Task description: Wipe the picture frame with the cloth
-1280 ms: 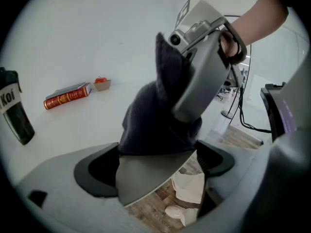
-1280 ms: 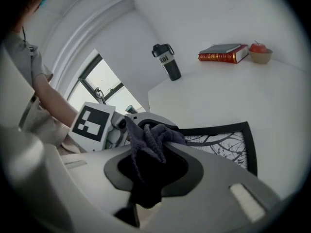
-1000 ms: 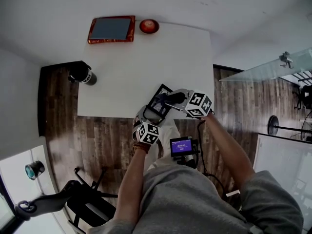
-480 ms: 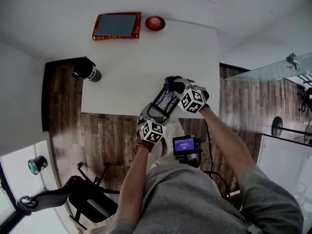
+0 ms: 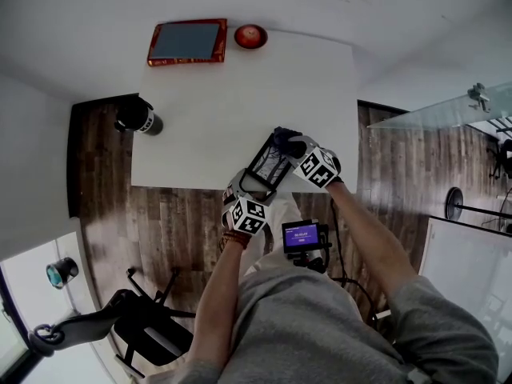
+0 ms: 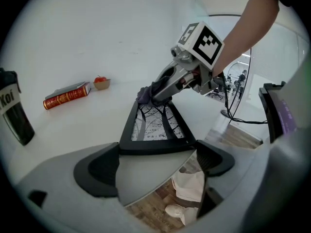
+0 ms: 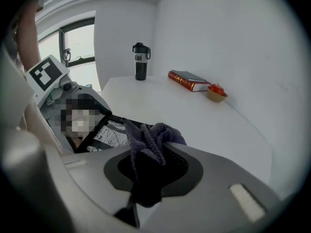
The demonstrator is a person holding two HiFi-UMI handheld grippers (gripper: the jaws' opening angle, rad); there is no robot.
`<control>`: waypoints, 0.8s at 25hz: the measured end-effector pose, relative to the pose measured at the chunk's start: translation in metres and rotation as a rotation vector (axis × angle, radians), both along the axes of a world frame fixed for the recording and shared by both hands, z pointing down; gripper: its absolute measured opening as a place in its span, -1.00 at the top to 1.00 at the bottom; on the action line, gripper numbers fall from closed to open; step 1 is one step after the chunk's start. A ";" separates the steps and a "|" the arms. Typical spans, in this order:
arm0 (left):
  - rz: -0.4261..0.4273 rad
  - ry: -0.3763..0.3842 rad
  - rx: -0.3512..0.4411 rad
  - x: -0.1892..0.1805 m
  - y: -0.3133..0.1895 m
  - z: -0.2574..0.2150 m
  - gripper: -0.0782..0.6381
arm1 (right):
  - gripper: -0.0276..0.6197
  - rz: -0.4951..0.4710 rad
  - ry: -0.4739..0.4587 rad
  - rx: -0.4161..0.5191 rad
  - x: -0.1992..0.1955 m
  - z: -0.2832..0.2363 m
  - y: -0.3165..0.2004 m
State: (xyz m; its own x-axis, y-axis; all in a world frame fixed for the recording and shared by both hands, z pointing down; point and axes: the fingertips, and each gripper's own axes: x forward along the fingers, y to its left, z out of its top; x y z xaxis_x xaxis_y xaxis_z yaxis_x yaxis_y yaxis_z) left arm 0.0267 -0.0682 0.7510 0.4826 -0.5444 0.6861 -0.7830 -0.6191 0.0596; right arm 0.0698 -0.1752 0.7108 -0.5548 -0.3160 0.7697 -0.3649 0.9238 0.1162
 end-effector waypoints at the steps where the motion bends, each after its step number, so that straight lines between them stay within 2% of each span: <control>1: 0.000 0.000 0.001 0.000 0.000 0.000 -0.59 | 0.67 0.024 -0.002 -0.006 0.000 0.000 0.001; 4: 0.000 -0.001 0.004 -0.001 0.000 0.000 -0.59 | 0.68 0.077 0.003 -0.032 -0.006 0.001 0.008; 7: -0.001 -0.003 0.006 -0.001 0.000 -0.001 -0.59 | 0.70 0.062 0.003 -0.071 -0.018 0.008 0.029; 12: 0.001 0.000 0.002 0.001 0.000 -0.001 -0.59 | 0.70 0.165 -0.069 -0.121 -0.019 0.013 0.036; 20: 0.001 -0.001 0.005 0.000 0.000 -0.002 -0.59 | 0.70 0.121 -0.104 -0.227 -0.028 0.008 0.056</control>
State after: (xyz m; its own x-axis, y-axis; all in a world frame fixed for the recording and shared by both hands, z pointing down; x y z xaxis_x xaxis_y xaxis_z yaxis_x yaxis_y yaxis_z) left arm 0.0267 -0.0687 0.7491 0.4829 -0.5474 0.6835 -0.7824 -0.6203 0.0559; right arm 0.0420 -0.1192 0.7186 -0.6033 -0.2109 0.7691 -0.4734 0.8708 -0.1325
